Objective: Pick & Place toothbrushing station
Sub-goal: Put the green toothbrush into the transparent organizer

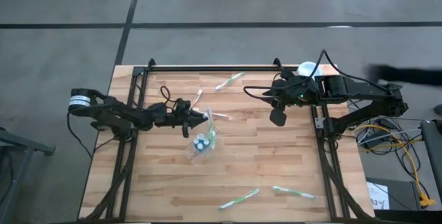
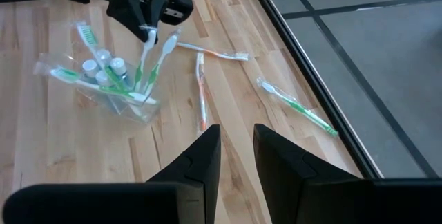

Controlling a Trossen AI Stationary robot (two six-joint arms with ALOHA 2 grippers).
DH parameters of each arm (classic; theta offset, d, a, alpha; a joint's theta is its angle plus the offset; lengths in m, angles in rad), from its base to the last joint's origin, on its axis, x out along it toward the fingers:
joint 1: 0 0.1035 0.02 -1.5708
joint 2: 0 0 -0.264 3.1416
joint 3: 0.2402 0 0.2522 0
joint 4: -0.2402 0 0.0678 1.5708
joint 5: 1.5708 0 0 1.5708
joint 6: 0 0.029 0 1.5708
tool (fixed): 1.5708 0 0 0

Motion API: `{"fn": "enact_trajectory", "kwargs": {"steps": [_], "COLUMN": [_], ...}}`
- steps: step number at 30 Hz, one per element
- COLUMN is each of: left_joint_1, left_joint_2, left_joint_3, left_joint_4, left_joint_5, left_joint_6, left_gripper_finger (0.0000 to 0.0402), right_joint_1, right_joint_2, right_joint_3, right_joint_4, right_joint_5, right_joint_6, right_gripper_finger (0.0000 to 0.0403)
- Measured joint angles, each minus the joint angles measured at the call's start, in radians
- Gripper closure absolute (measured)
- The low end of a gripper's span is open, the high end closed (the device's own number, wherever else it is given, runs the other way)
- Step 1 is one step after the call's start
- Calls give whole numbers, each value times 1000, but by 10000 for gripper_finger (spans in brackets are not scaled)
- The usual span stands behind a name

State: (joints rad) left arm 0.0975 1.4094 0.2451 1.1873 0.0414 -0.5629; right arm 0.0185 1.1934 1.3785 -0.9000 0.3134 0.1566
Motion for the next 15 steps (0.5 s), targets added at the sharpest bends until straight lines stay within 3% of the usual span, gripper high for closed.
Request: {"fn": "enact_trajectory", "kwargs": {"steps": [10,15], "left_joint_1": [-1,-1], "left_joint_2": [-17,-28], "left_joint_3": [-5,-5], "left_joint_4": [-32,-27], "left_joint_5": [11,11], "left_joint_6": [7,3], "left_gripper_finger": [283,267], "right_joint_1": [0,0], "right_joint_2": [0,0], "right_joint_3": [0,0], "right_joint_4": [0,0], "right_joint_5": [0,0], "right_joint_6": [0,0], "right_gripper_finger": [321,321]}}
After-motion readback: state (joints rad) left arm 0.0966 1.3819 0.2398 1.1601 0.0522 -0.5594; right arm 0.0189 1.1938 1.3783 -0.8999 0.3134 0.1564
